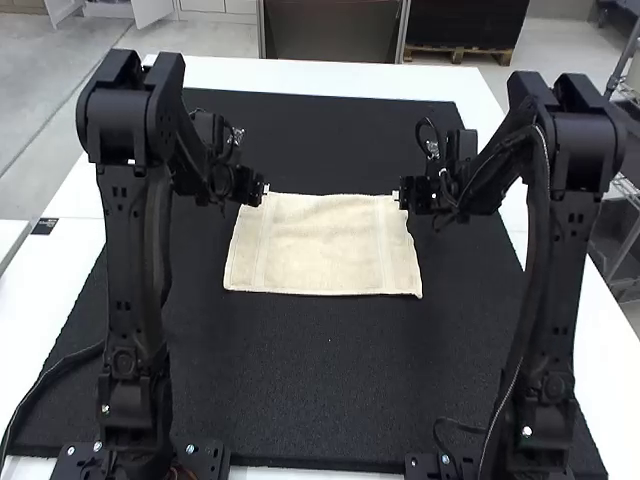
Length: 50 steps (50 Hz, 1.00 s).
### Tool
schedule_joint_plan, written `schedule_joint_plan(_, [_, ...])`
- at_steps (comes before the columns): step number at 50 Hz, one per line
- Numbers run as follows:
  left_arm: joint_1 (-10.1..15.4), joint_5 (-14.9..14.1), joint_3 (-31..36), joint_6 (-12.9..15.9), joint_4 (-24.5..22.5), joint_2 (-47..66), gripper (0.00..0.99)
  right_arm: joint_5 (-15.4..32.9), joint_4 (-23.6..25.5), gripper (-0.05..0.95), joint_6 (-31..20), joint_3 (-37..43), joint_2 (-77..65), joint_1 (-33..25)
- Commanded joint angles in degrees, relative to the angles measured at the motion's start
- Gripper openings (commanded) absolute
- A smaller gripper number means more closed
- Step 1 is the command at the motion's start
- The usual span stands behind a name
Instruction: Fold the towel.
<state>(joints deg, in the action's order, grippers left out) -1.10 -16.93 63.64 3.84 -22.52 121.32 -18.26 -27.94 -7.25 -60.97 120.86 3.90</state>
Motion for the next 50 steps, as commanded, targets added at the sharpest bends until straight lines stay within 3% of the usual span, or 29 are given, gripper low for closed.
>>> schedule_joint_plan(1, [0.14,1.72,1.58,0.03,-0.42,1.11,0.954,-0.99,-0.27,0.91,0.57,-1.96,1.13,0.93])
schedule_joint_plan(26, [-0.3,1.72,1.14,0.47,0.46,2.26,0.954,-0.99,-0.18,0.91,1.88,-6.09,4.91,3.04])
schedule_joint_plan(50, [-2.41,1.64,0.79,1.0,0.9,3.05,0.952,-0.37,-0.18,0.91,2.15,-6.09,6.06,2.87])
